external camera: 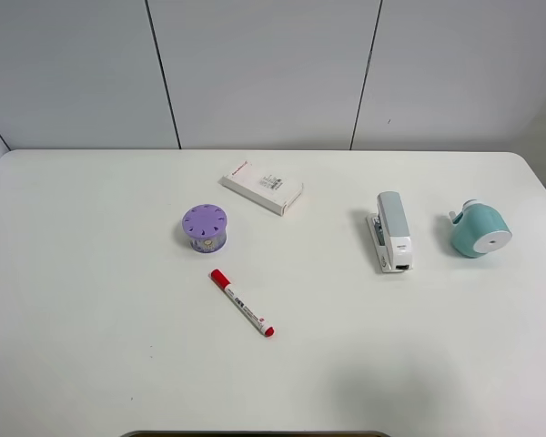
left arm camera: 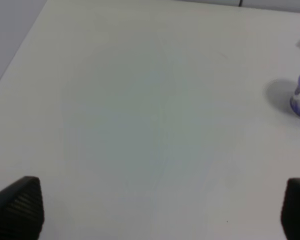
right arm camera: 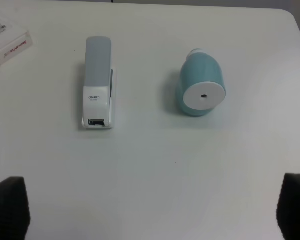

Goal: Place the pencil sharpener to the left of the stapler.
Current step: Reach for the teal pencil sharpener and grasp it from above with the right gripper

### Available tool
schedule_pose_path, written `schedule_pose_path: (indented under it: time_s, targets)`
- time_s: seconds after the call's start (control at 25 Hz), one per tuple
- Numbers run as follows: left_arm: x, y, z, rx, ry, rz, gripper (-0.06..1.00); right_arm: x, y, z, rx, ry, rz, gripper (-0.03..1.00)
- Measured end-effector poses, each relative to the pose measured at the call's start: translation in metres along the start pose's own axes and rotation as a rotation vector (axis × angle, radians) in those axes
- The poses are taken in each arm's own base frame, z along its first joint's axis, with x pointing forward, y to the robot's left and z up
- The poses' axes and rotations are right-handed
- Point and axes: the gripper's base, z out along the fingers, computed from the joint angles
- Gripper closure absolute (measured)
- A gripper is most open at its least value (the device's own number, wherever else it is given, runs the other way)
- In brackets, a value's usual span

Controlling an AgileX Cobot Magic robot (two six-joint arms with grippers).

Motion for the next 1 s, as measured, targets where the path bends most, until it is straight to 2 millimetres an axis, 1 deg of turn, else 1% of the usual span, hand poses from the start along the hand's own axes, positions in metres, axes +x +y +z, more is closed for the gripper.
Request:
schedule_pose_path:
  time_s: [1.0]
  targets:
    - [0.0000,0.0000,0.0000,0.000,0.000,0.000,-0.01,0.0000,0.0001,0.0000,-0.001,0.000,0.000,-0.03]
